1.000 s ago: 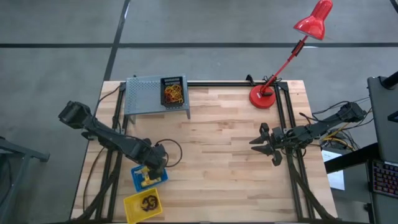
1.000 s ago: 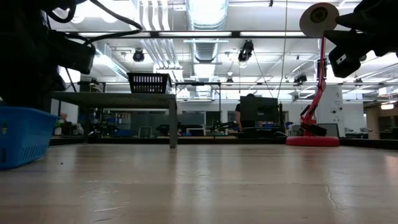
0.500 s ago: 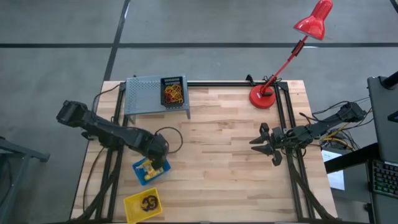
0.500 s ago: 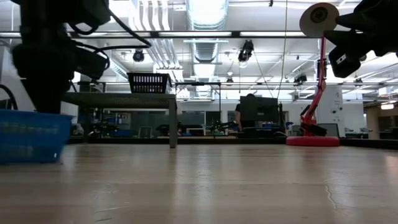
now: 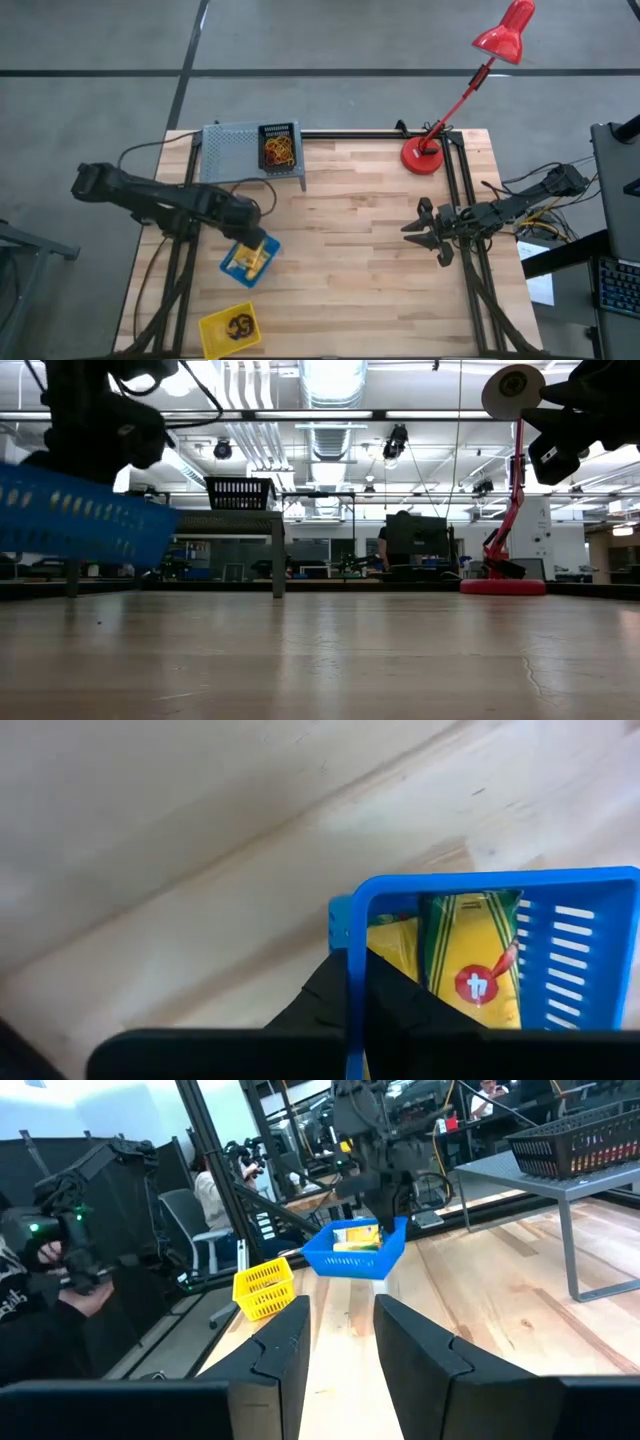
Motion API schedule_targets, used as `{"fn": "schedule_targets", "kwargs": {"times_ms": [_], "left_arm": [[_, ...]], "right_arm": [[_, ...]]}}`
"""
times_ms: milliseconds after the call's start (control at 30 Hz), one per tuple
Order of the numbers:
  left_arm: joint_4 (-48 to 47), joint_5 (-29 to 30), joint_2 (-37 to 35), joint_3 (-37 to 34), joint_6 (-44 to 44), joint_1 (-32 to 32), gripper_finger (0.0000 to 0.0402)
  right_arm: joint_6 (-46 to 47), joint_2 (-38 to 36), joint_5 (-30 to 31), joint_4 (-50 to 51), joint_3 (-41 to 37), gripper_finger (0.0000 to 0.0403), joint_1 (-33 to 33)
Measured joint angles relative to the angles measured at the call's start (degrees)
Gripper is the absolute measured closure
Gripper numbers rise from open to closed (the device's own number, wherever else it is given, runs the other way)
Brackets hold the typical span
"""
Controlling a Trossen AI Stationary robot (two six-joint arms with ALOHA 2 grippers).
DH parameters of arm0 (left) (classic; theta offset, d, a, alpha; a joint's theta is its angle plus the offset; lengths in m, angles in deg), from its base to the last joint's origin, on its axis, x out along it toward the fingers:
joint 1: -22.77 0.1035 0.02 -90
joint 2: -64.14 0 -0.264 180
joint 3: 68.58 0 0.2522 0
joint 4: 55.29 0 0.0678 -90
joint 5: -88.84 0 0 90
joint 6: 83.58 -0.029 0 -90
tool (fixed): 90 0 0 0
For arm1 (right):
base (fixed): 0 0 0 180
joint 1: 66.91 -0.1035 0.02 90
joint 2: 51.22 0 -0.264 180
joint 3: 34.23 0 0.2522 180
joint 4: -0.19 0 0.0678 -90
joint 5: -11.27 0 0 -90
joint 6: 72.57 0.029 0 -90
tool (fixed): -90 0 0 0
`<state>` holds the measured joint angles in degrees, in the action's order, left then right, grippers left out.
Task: Pick & Place Office Desk Supplies
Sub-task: Put the blue bin with crayon boxes on the shelf
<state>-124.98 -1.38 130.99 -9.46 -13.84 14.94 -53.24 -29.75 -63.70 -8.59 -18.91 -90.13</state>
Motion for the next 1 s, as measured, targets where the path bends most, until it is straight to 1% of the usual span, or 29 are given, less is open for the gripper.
{"fn": "schedule_targets", "kwargs": {"times_ms": [133, 300, 433, 533, 767, 1000], "left_arm": [[-1.4, -1.3, -5.1, 0.0, 7.7, 0.3, 0.0390], [-5.5, -3.2, -10.2, 0.0, 19.2, 0.3, 0.0390], [-8.5, -3.0, -13.1, 0.2, 23.2, 0.3, 0.0390], [-11.2, -1.0, -14.0, 1.9, 24.3, 0.3, 0.0390], [-22.3, 6.0, -13.9, 10.0, 28.4, 0.9, 0.0390], [-31.1, 11.8, -13.9, 17.2, 29.8, 4.6, 0.0390]], "right_arm": [[0.0, 0.0, 0.0, 0.0, 0.0, 0.0292, 0.0], [0.0, 0.0, 0.0, 0.0, 0.0, 0.0287, 0.0], [0.0, 0.0, 0.0, 0.0, 0.0, 0.0284, 0.0], [0.0, 0.0, 0.0, 0.0, 0.0, 0.0286, 0.0], [0.0, 0.0, 0.0, 0.0, 0.0, 0.0295, 0.0], [0.0, 0.0, 0.0, 0.0, 0.0, 0.0292, 0.0]]}}
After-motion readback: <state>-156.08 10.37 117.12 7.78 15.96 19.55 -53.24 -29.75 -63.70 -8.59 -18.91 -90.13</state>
